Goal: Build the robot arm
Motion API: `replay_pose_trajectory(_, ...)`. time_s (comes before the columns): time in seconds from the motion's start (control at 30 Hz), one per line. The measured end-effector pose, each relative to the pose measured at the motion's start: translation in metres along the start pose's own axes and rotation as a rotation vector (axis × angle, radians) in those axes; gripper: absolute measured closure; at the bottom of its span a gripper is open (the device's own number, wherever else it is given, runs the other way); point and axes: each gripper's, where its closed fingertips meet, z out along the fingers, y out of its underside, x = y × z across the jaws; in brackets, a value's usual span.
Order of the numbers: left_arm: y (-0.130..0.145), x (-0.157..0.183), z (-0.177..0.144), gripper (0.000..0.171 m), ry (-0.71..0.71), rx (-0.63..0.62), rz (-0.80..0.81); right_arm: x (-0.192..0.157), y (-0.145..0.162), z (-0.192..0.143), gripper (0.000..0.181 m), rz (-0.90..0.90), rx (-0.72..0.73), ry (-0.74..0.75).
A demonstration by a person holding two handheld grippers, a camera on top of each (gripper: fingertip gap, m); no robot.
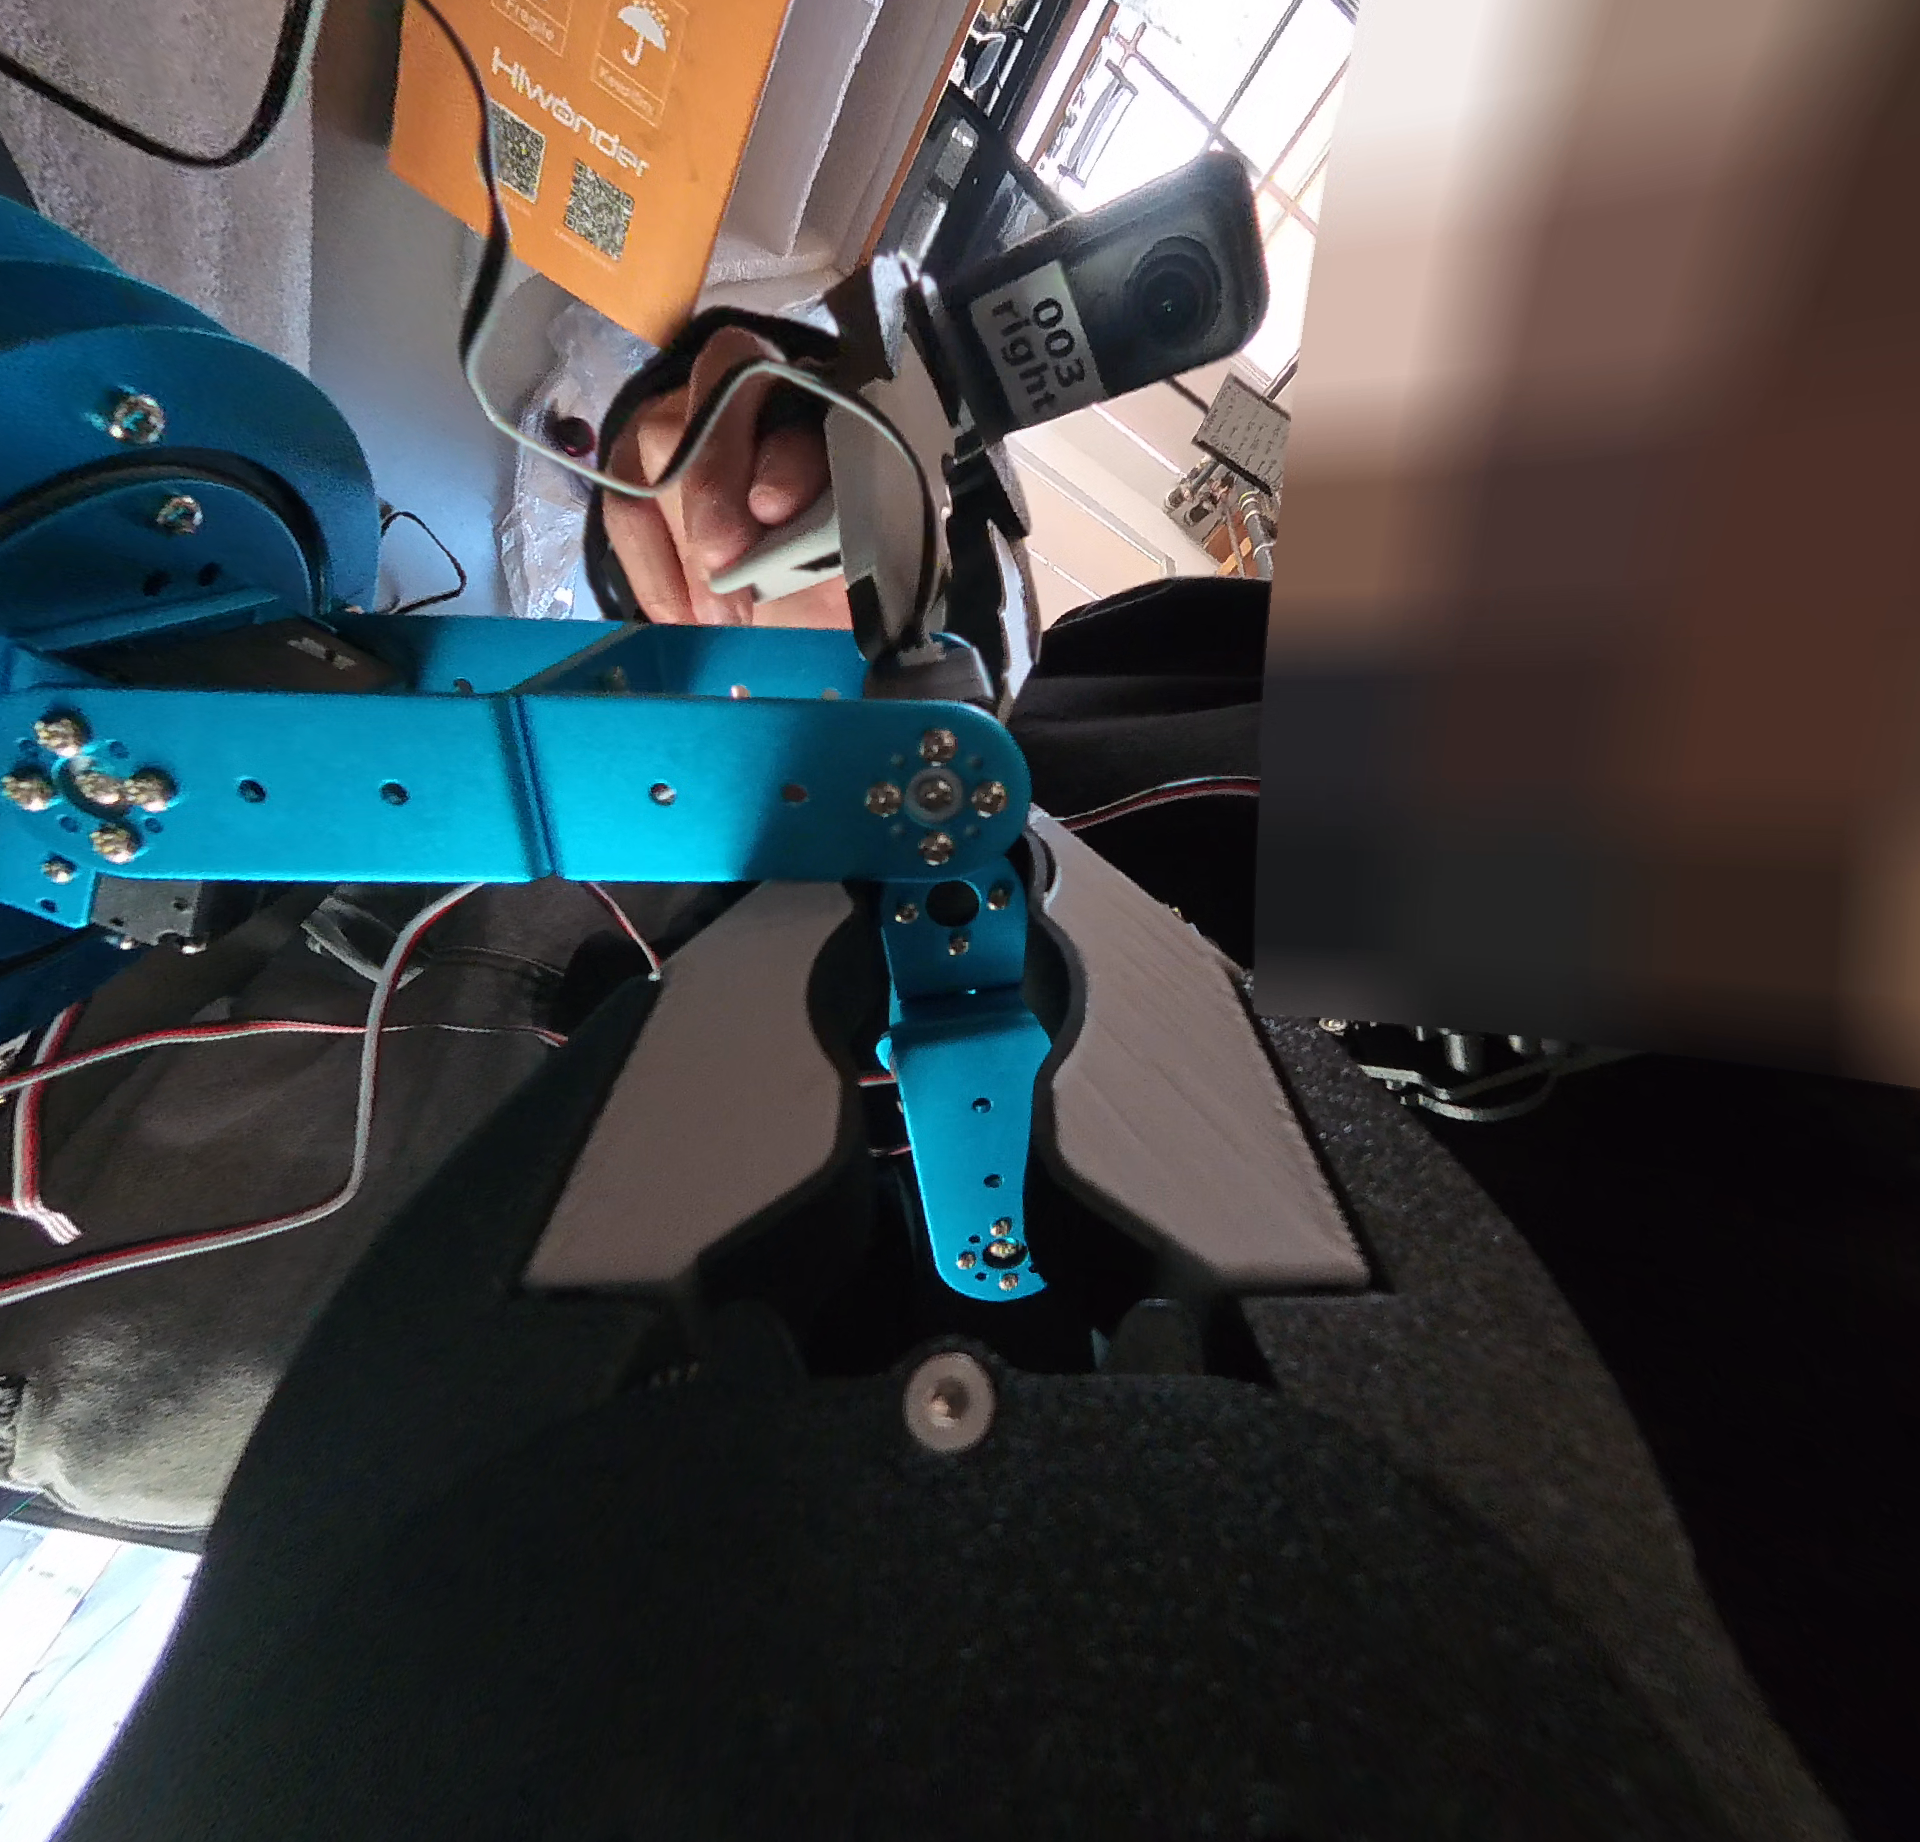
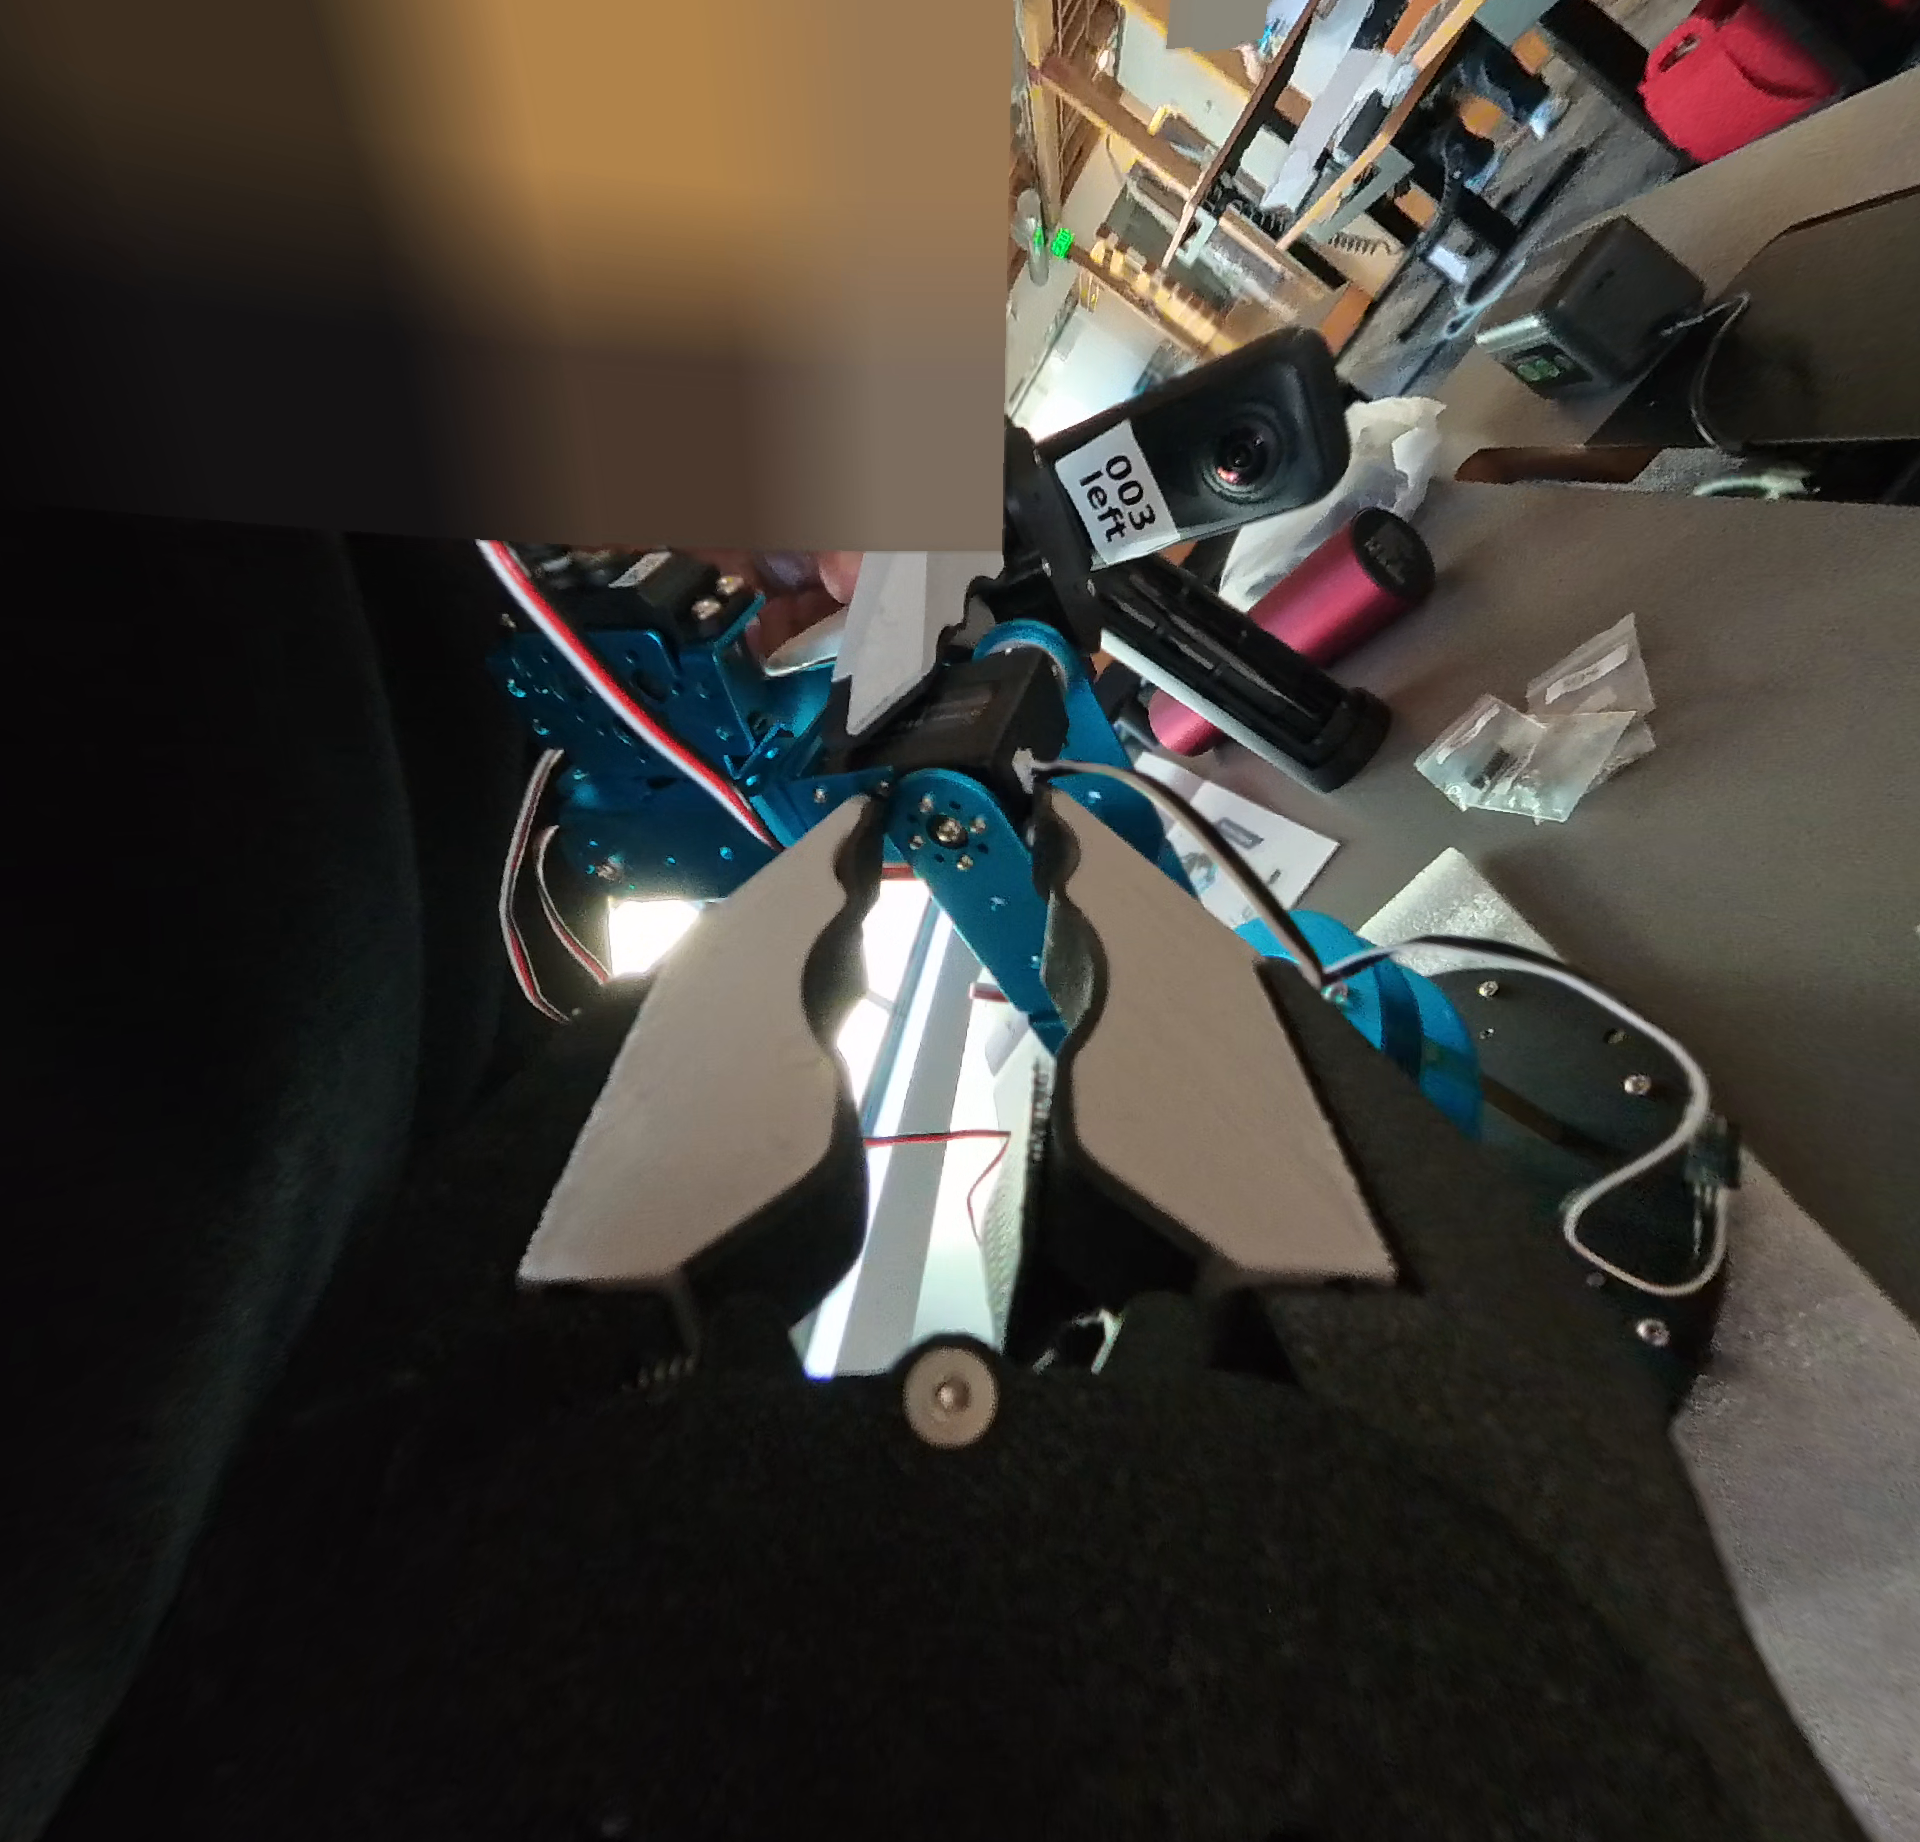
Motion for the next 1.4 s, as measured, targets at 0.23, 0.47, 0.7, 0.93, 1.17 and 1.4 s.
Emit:
replay_pose_trajectory(0.23, -0.001, 0.004, -0.001, 0.151, -0.015, -0.002, 0.019, 0.001, -0.002, -0.014, 0.155, -0.005, 0.021, 0.155)
replay_pose_trajectory(0.47, 0.005, 0.004, -0.002, 0.139, -0.109, -0.041, 0.128, -0.02, 0.018, -0.096, 0.152, -0.078, 0.09, 0.531)
replay_pose_trajectory(0.7, 0.004, 0.007, -0.009, 0.126, -0.107, -0.014, 0.17, -0.037, 0.086, -0.154, 0.158, -0.014, 0.17, 0.815)
replay_pose_trajectory(0.93, -0.007, 0.009, -0.031, 0.126, -0.134, 0.239, 0.244, -0.074, 0.132, -0.248, 0.161, -0.051, 0.351, 0.943)
replay_pose_trajectory(1.17, -0.004, 0.017, -0.067, 0.126, -0.238, 0.523, 0.387, -0.107, 0.281, -0.4, 0.16, 0.037, 0.292, 1.358)
replay_pose_trajectory(1.4, 0.008, 0.01, -0.074, 0.127, -0.333, 0.579, 0.481, -0.119, 0.461, -0.458, 0.164, 0.219, 0.532, 1.661)
